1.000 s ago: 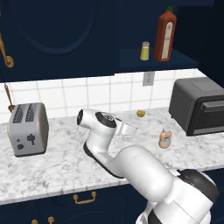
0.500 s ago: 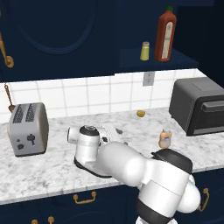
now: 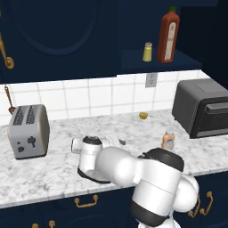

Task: Put the shaker and condiment bottle from the counter next to their counterparts in the cabinet.

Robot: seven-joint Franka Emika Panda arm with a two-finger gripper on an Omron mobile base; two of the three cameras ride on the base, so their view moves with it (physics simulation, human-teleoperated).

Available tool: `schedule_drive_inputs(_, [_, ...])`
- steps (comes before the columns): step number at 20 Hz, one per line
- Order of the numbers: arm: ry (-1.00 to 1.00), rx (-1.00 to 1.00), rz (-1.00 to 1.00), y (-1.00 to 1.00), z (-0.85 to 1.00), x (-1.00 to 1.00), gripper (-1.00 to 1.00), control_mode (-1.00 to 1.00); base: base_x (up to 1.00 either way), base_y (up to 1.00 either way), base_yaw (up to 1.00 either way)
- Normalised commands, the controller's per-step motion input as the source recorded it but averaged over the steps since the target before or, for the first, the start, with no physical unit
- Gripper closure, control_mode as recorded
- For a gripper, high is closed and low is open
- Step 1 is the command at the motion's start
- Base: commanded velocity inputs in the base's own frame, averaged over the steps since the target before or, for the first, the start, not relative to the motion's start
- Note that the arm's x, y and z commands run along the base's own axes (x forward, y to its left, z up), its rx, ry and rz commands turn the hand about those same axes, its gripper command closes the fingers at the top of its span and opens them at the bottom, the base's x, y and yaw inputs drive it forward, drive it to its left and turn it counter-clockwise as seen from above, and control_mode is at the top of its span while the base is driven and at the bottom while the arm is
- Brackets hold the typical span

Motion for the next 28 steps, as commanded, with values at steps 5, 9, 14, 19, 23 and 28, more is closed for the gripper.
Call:
schedule_drive_inputs(5, [0.0,0.14,0.0,-0.06,-0.21,0.0,-1.0,-1.0,0.0,0.0,0.0])
schedule_drive_inputs(9, [0.0,0.35,0.0,-0.39,-0.19,0.0,-1.0,-1.0,0.0,0.0,0.0])
schedule_drive_inputs(14, [0.01,0.02,0.0,-0.07,-0.07,0.0,-1.0,-1.0,0.0,0.0,0.0])
schedule_drive_inputs(19, [0.06,-0.03,0.0,-0.08,-0.29,-0.01,-1.0,-1.0,0.0,0.0,0.0])
schedule_drive_inputs(23, [0.04,0.0,0.0,0.0,-0.12,0.0,-1.0,-1.0,0.0,0.0,0.0])
schedule_drive_inputs(28, [0.02,0.0,0.0,-0.14,-0.13,-0.09,-1.0,-1.0,0.0,0.0,0.0])
